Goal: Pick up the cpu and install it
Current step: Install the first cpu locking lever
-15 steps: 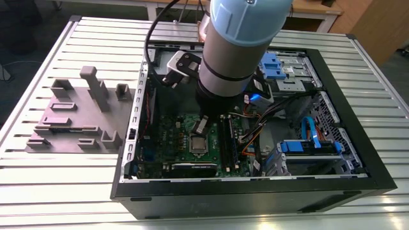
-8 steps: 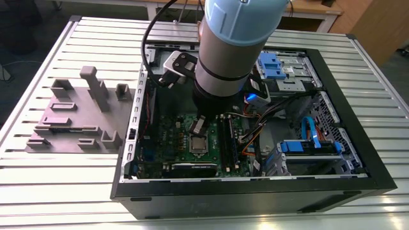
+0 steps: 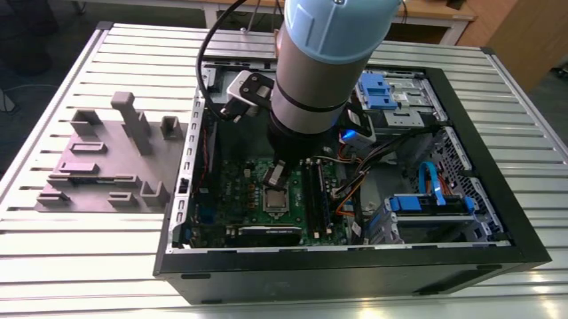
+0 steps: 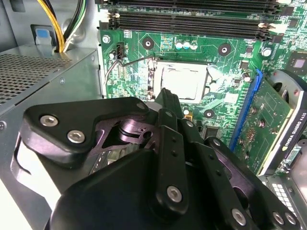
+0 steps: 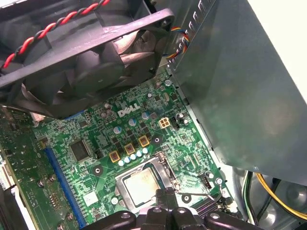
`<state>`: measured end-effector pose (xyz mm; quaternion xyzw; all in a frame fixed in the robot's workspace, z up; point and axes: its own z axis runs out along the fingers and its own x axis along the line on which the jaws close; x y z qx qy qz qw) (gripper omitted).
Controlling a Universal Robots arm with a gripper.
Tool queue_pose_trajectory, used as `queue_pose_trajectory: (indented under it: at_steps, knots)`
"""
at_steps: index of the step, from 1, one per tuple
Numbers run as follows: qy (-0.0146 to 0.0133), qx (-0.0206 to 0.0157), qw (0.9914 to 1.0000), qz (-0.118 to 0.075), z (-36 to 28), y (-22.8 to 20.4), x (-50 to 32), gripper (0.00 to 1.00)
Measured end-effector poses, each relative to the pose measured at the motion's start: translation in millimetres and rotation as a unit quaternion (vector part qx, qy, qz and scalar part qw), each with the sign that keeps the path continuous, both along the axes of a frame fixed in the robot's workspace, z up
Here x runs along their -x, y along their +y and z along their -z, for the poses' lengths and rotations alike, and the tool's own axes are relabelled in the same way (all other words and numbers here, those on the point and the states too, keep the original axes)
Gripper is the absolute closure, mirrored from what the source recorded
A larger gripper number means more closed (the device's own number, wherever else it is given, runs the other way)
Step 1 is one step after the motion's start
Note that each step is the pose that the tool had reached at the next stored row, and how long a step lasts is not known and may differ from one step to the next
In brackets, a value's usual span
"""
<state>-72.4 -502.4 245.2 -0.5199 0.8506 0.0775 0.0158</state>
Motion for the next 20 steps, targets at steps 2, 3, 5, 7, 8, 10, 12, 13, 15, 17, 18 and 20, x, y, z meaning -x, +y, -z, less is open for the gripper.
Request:
queue_pose_trajectory:
  at_steps: [2,3,5,7,8,10,12,13,15,17,18,20]
  knots:
    - [0.0000,0.0000,1.00000,0.000,0.0,0.0,0.0,0.90]
    - [0.0000,0.0000,1.00000,0.000,0.0,0.0,0.0,0.90]
    - [0.0000,0.0000,1.00000,0.000,0.0,0.0,-0.8,0.90]
    - [0.0004,0.0000,1.00000,0.000,0.1,0.1,-7.0,0.90]
    - [0.0007,0.0000,1.00000,0.000,0.2,0.2,-11.5,0.90]
    - [0.0014,0.0000,1.00000,0.000,0.6,1.3,-20.2,0.90]
    - [0.0015,0.0000,1.00000,0.000,0.8,3.9,-28.0,0.90]
    - [0.0016,0.0000,1.00000,0.000,0.9,5.6,-30.1,0.90]
    - [0.0016,0.0000,1.00000,0.000,0.8,10.8,-31.5,0.90]
    - [0.0017,0.0000,1.00000,0.000,0.9,17.1,-33.1,0.90]
    - [0.0019,0.0000,1.00000,0.000,1.0,20.0,-34.9,0.90]
    - [0.0024,0.0000,1.00000,0.000,1.2,25.7,-38.0,0.90]
